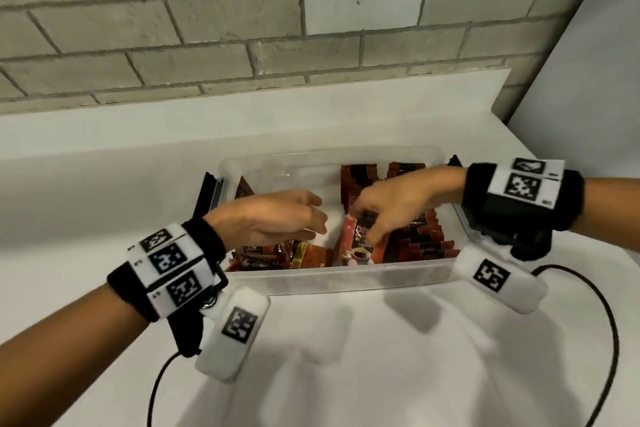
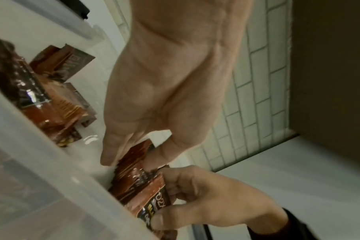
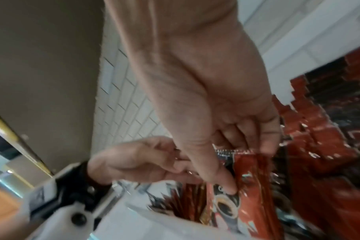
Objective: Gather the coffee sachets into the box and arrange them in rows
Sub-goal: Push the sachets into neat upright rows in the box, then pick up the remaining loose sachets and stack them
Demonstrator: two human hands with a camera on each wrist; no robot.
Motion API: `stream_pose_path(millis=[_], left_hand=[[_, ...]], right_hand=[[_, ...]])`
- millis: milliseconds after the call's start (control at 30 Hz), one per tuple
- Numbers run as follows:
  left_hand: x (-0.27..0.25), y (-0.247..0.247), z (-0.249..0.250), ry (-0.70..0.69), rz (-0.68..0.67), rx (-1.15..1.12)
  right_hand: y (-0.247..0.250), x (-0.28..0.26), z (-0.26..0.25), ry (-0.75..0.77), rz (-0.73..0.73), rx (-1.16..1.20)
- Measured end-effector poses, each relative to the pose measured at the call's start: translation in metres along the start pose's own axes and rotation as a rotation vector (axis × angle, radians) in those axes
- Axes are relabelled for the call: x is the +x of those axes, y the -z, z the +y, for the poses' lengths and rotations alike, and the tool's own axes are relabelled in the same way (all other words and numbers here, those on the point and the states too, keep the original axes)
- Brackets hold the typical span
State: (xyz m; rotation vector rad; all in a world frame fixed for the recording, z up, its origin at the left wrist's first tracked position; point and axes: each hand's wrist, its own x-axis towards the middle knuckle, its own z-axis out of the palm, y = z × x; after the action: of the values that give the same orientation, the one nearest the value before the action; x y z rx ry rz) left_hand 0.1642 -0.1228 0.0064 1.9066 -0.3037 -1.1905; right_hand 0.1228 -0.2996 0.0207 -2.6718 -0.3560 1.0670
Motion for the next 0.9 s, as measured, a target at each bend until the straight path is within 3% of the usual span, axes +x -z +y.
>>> stream_pose_path(millis=[200,467,667,900], left_hand=[[0.036,-0.004,-0.007,0.141,-0.065,-0.065],[0.045,-0.020,-0.002,0.086,-0.192,-0.139],[0.043,-0.028,-0.003,0.124,-0.175,-0.165],[0.043,-0.035,-0.001,0.108,-0.140,-0.190]], right_hand=[[-0.012,0.022,-0.001,-0.081,-0.045,-0.170],[-0.012,0.025,0.004,-0.055,0.170,-0.297],[-0.012,0.022,0.012,-0.046,0.280,-0.302],[-0.015,0.019,0.019,-0.082,0.273,-0.228]])
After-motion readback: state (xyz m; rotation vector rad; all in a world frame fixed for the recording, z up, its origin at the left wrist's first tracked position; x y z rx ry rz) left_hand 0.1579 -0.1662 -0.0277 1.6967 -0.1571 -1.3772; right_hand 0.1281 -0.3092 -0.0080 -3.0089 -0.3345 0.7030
